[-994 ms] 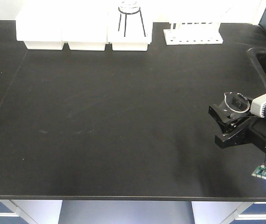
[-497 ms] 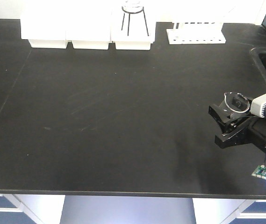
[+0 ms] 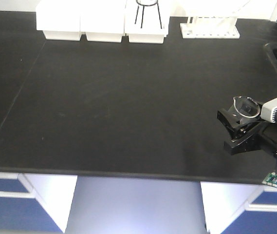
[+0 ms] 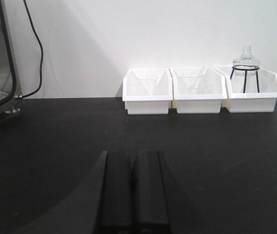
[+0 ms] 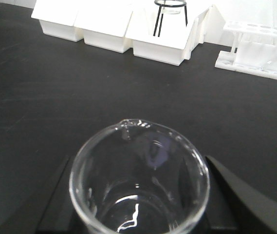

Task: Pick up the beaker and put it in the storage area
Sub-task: 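Drive the base back and turn while holding the beaker in the right gripper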

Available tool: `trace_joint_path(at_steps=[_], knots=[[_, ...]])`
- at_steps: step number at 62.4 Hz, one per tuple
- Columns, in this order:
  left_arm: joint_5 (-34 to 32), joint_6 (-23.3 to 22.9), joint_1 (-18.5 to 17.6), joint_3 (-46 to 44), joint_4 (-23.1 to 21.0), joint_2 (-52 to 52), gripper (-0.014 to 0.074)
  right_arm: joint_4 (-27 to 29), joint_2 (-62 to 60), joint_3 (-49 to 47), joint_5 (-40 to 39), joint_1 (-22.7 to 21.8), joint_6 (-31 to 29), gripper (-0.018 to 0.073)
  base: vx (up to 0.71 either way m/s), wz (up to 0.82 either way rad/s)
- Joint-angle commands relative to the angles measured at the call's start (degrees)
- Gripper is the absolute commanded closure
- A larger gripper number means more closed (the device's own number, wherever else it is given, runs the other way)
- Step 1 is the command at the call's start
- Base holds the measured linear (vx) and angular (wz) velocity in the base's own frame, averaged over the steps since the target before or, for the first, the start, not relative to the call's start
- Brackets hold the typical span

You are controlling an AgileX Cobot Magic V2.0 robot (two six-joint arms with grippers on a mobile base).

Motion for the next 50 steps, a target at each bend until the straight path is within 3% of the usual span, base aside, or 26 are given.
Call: trace_joint_path(at_steps=[1,50], knots=[[-4.95,-0.48,-0.01,-1.19,-0.06,-0.85,0.0603,1.02,-1.09,-1.23,-4.33,-0.15,-0.09,0.0485,-0.22,0.0],[-4.95,-0.48,-0.01,-1.19,-0.06,-0.85,0.0603,1.02,-1.09,-1.23,-4.39,-0.15,-0.09,0.0485,-0.31,-0.02]])
